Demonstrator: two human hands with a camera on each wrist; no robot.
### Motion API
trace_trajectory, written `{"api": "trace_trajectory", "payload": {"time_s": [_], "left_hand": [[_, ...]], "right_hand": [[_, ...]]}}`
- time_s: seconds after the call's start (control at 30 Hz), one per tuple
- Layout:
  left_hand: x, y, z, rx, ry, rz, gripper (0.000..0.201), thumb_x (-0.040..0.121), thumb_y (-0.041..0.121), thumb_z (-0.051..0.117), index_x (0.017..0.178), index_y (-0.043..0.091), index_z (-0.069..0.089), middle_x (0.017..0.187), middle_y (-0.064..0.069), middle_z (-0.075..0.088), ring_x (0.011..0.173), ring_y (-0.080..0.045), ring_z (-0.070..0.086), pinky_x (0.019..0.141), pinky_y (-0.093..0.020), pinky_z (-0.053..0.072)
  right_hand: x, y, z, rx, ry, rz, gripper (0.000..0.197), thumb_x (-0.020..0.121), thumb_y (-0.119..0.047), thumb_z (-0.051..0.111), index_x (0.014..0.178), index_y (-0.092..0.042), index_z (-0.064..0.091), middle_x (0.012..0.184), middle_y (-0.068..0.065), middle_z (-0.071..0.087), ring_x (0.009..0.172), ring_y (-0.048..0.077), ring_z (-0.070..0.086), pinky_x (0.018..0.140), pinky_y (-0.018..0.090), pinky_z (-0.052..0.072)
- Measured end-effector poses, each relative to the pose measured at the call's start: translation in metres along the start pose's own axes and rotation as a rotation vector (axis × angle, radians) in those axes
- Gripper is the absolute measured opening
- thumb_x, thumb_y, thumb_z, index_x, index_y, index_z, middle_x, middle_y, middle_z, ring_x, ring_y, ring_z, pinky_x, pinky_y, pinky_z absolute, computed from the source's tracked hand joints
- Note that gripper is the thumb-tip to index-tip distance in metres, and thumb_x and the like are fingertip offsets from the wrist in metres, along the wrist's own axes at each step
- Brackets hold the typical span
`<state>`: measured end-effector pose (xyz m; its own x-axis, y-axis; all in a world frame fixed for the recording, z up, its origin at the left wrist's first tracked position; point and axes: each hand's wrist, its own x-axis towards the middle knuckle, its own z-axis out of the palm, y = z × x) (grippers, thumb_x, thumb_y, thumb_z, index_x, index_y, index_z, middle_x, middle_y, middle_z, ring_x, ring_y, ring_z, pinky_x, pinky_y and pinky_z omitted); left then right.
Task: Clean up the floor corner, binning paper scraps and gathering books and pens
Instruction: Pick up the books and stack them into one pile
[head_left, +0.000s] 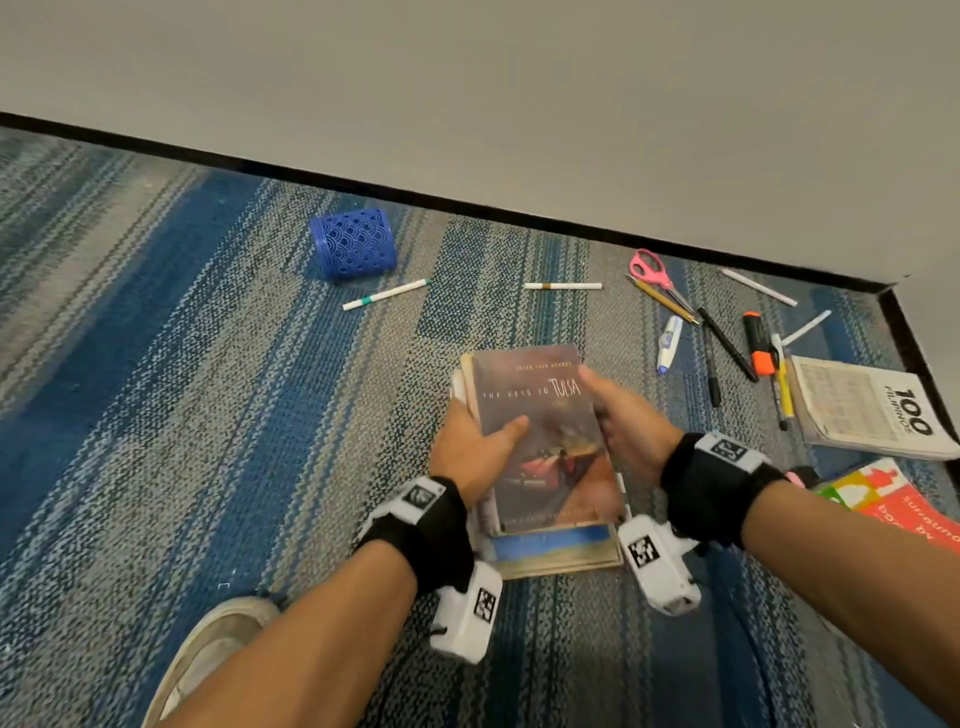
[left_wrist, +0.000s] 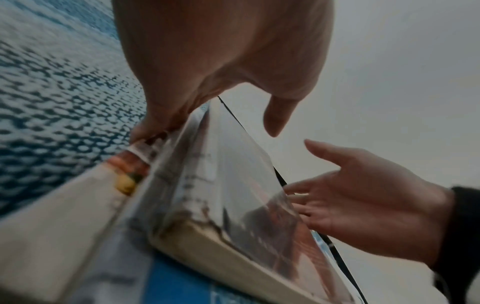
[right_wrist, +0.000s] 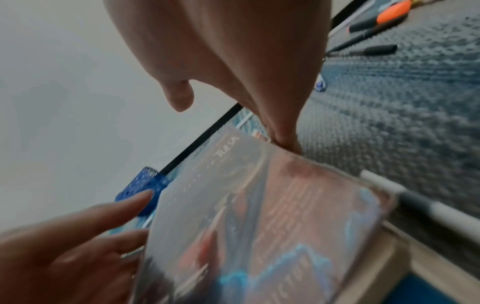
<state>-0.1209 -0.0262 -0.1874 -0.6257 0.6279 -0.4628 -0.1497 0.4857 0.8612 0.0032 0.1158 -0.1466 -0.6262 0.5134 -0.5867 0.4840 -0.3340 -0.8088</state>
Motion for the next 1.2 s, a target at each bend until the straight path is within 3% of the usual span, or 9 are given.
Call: {"api": "trace_trajectory", "payload": {"time_s": [0.07,0.17,0.33,0.5,0.6,0.73,0.93,1.07,1.2], "left_hand": [[0.013,0.012,0.001,-0.021,-0.038,0.034,0.055,0.078,0.033,0.074,0.126,0.023,0.048,0.112,0.004,0.067,0.099,-0.018,0.066,0.092,-0.042,0.054],[0.029,0.019,0.003,0.072,-0.11,0.032,0.062,0.073,0.04,0.074,0.125,0.025,0.045,0.114,0.002,0.067,0.1,-0.021,0.066,0.094,-0.045,0.053],[0.027,0.017,0.014,0.154,-0.098,0.052,0.067,0.073,0.035,0.08,0.126,0.021,0.041,0.108,0.007,0.058,0.093,-0.012,0.057,0.082,-0.023,0.042],[0.041,0.013,0.024,0.16,-0.125,0.015,0.063,0.054,0.044,0.084,0.105,0.021,0.054,0.102,0.0,0.069,0.088,-0.019,0.068,0.082,-0.039,0.056],[0.048,0.037,0.041,0.118,-0.008,0.066,0.062,0.054,0.054,0.078,0.101,0.017,0.061,0.103,-0.006,0.071,0.093,-0.024,0.069,0.088,-0.048,0.054],[0.015,0.091,0.088,0.307,0.148,0.489,0.065,0.077,0.032,0.073,0.129,0.005,0.045,0.127,-0.013,0.051,0.119,-0.027,0.049,0.101,-0.034,0.037],[-0.022,0.102,0.203,0.578,-0.439,0.607,0.037,0.084,0.028,0.068,0.113,0.008,0.056,0.112,-0.009,0.062,0.104,-0.027,0.058,0.089,-0.037,0.047],[-0.045,0.09,0.264,0.7,-0.734,0.466,0.052,0.086,0.03,0.067,0.131,0.012,0.049,0.125,-0.008,0.058,0.111,-0.026,0.058,0.085,-0.032,0.047],[-0.059,0.077,0.298,0.752,-0.869,0.379,0.066,0.083,0.026,0.069,0.141,0.016,0.038,0.133,-0.006,0.053,0.12,-0.027,0.053,0.098,-0.034,0.045]], "right_hand": [[0.013,-0.013,-0.006,0.054,0.103,-0.035,0.05,0.095,-0.053,0.042,0.113,-0.014,0.068,0.105,0.007,0.074,0.09,0.02,0.073,0.071,0.029,0.059],[0.032,-0.011,-0.017,-0.092,0.185,-0.027,0.073,0.072,-0.074,0.056,0.12,-0.02,0.064,0.118,0.004,0.07,0.105,0.022,0.067,0.1,0.044,0.049],[0.025,0.005,-0.009,-0.144,0.161,-0.063,0.021,0.095,-0.036,0.054,0.11,-0.025,0.063,0.119,0.004,0.068,0.109,0.023,0.065,0.103,0.043,0.046],[0.007,0.008,-0.032,-0.302,0.164,-0.002,0.052,0.093,-0.05,0.048,0.128,-0.014,0.058,0.127,0.003,0.062,0.117,0.019,0.058,0.106,0.037,0.042],[-0.009,0.03,-0.08,-0.398,0.373,-0.003,0.052,0.08,-0.061,0.055,0.106,-0.017,0.064,0.111,0.002,0.066,0.106,0.018,0.061,0.097,0.036,0.046],[-0.073,0.057,-0.153,-0.574,0.657,0.187,0.026,0.087,-0.039,0.058,0.071,-0.019,0.062,0.084,0.008,0.067,0.088,0.026,0.064,0.076,0.031,0.045],[-0.149,0.127,-0.229,-0.489,0.833,0.545,0.053,0.088,-0.043,0.058,0.126,-0.006,0.058,0.133,0.017,0.057,0.119,0.036,0.054,0.101,0.041,0.042],[-0.148,0.154,-0.23,0.252,0.974,0.393,0.044,0.081,-0.029,0.074,0.107,0.005,0.062,0.104,0.019,0.068,0.092,0.034,0.065,0.089,0.047,0.052],[-0.129,0.16,-0.234,0.555,0.998,0.292,0.072,0.044,-0.04,0.089,0.101,-0.002,0.067,0.092,0.017,0.073,0.081,0.034,0.072,0.082,0.054,0.056]]}}
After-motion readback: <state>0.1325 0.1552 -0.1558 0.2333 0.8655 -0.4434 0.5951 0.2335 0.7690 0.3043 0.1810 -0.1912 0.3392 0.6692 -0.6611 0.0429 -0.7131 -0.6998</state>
